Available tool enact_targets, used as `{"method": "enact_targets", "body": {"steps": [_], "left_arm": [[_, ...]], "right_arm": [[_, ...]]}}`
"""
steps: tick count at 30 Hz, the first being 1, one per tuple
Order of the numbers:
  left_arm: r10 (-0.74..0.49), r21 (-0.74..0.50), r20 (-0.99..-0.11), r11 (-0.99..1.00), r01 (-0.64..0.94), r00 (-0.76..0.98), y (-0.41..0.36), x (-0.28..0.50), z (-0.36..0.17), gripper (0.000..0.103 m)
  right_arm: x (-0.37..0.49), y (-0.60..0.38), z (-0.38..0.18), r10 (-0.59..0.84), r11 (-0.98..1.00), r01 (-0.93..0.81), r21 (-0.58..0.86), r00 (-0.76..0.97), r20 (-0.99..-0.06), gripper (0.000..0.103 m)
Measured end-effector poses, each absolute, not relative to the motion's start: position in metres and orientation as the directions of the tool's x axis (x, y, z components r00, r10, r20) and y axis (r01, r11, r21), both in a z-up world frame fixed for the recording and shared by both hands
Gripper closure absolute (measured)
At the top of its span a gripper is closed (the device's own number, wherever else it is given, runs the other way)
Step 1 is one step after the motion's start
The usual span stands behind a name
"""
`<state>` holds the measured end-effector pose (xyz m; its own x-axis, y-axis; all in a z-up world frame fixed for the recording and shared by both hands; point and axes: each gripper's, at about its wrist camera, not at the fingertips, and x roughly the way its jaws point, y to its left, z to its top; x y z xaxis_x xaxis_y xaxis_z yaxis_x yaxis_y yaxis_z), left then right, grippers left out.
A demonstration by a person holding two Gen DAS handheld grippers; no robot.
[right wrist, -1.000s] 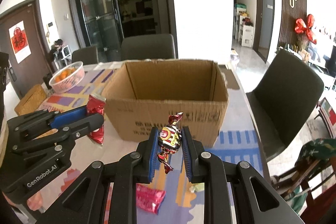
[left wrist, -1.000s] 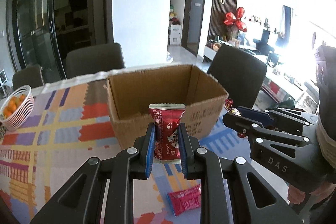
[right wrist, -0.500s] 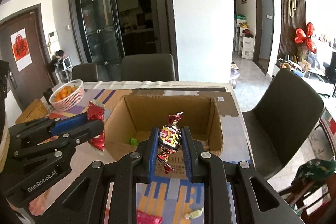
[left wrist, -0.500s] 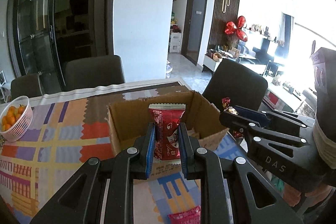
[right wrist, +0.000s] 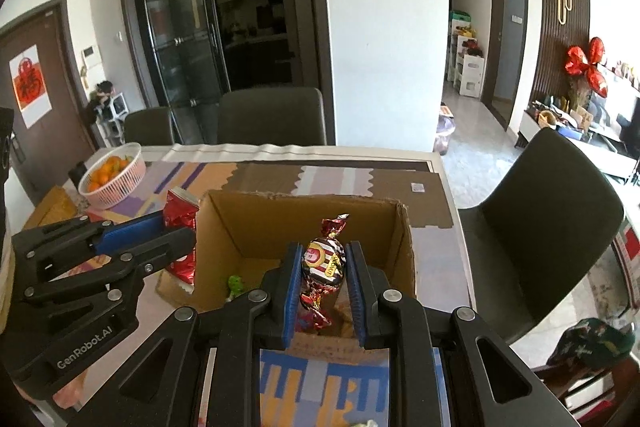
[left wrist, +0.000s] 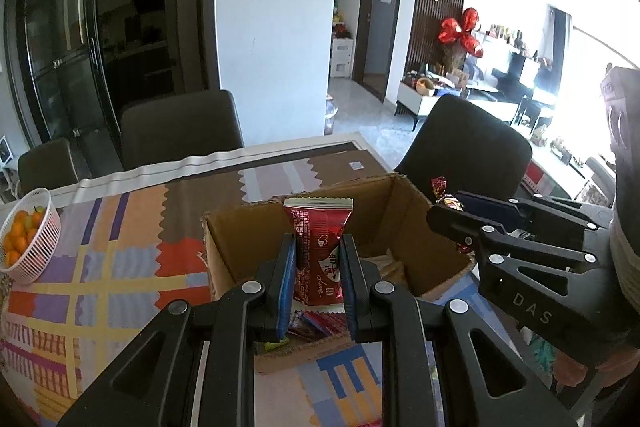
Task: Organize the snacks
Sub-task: 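Open both grippers over the box and move back to the table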
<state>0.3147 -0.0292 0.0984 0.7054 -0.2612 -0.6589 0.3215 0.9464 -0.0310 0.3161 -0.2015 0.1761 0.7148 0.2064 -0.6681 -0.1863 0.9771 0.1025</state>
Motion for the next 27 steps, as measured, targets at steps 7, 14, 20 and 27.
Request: {"method": "enact_targets", "body": {"steps": [7, 14, 20, 27], "left_arm": [[-0.22, -0.016, -0.682, 0.958, 0.286, 0.698, -0.03, 0.337, 0.091, 0.075], [-0.19, 0.042, -0.646, 0.958, 0.283, 0.74, -0.028, 0.311, 0.097, 0.063], [-0.222, 0.054, -0.61, 0.946, 0.319, 0.761, -0.026, 0.27, 0.101, 0.057], [-0.273, 0.046, -0.61, 0.925, 0.376, 0.744, -0.027, 0.227, 0.092, 0.055]], "right_arm": [[0.339, -0.198, 0.166, 0.18, 0.981, -0.175, 0.08, 0.685, -0.706, 0.079], [0.328, -0.201, 0.161, 0.159, 0.985, -0.154, 0.07, 0.691, -0.706, 0.063], [0.29, -0.207, 0.169, 0.149, 0.988, -0.137, 0.071, 0.725, -0.672, 0.055], [0.238, -0.216, 0.169, 0.116, 0.993, -0.096, 0.066, 0.761, -0.639, 0.05]]}}
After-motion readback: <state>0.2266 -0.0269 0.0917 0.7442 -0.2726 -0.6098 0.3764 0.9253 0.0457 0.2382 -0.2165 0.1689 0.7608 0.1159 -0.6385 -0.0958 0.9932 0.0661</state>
